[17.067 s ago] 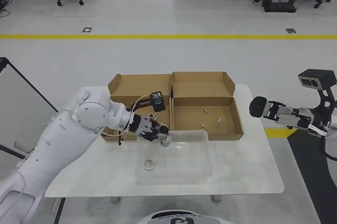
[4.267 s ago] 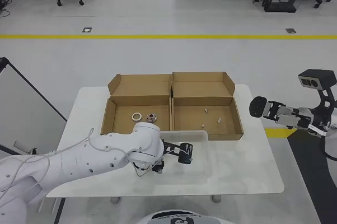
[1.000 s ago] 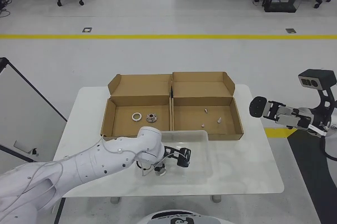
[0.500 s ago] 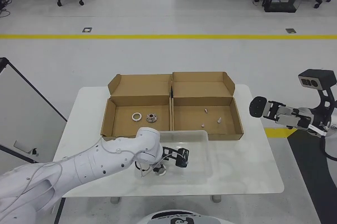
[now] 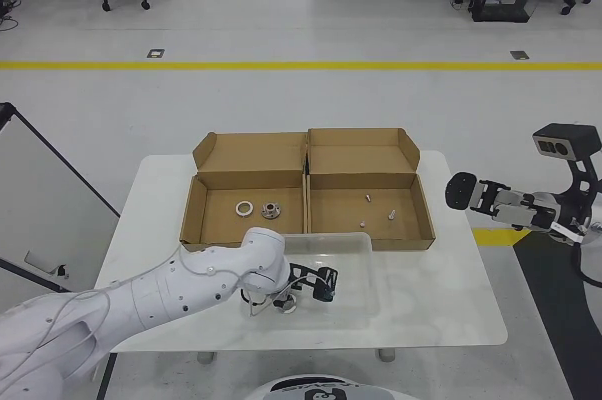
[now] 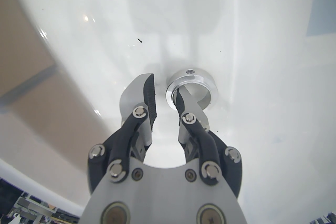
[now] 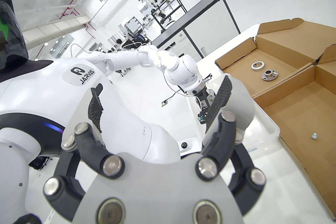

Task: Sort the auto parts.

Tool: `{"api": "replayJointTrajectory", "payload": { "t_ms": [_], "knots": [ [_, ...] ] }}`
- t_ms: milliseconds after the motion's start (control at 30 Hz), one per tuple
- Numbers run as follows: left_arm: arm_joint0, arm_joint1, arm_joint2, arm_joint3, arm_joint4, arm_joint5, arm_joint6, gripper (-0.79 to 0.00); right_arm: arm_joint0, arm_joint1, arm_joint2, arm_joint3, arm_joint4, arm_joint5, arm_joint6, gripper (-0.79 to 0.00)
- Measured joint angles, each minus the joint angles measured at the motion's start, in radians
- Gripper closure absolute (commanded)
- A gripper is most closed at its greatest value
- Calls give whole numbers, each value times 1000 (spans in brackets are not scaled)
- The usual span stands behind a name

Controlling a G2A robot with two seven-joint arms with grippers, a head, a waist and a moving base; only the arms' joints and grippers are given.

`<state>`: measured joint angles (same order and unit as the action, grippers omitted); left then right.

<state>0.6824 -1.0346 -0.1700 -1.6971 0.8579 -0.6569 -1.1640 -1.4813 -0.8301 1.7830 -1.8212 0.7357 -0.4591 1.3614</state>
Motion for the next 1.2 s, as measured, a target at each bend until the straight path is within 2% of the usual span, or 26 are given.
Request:
{"api": "replayJointTrajectory", "payload": {
  "t_ms": [267, 333, 367, 567, 667, 867, 1100, 1200],
  "knots": [
    [14, 2, 0, 11, 20, -16, 15, -228, 0, 0, 0, 0, 0, 0, 0, -785],
    [16, -1, 0, 19, 24, -17, 17, -52, 0, 0, 0, 0, 0, 0, 0, -785],
    [17, -2, 0, 23, 25, -18, 18, 0, 0, 0, 0, 0, 0, 0, 0, -785],
    [18, -13, 0, 33, 28, -18, 17, 0, 0, 0, 0, 0, 0, 0, 0, -785],
    [-4, -13, 0, 14, -11, -4, 4, 0, 0, 0, 0, 0, 0, 0, 0, -785],
    [-73, 11, 0, -79, -134, 64, -64, 0, 0, 0, 0, 0, 0, 0, 0, -785],
    [-171, 57, 0, -228, -287, 136, -137, 0, 0, 0, 0, 0, 0, 0, 0, -785],
    [-203, 64, 0, -272, -298, 155, -154, 0, 0, 0, 0, 0, 0, 0, 0, -785]
  ]
}}
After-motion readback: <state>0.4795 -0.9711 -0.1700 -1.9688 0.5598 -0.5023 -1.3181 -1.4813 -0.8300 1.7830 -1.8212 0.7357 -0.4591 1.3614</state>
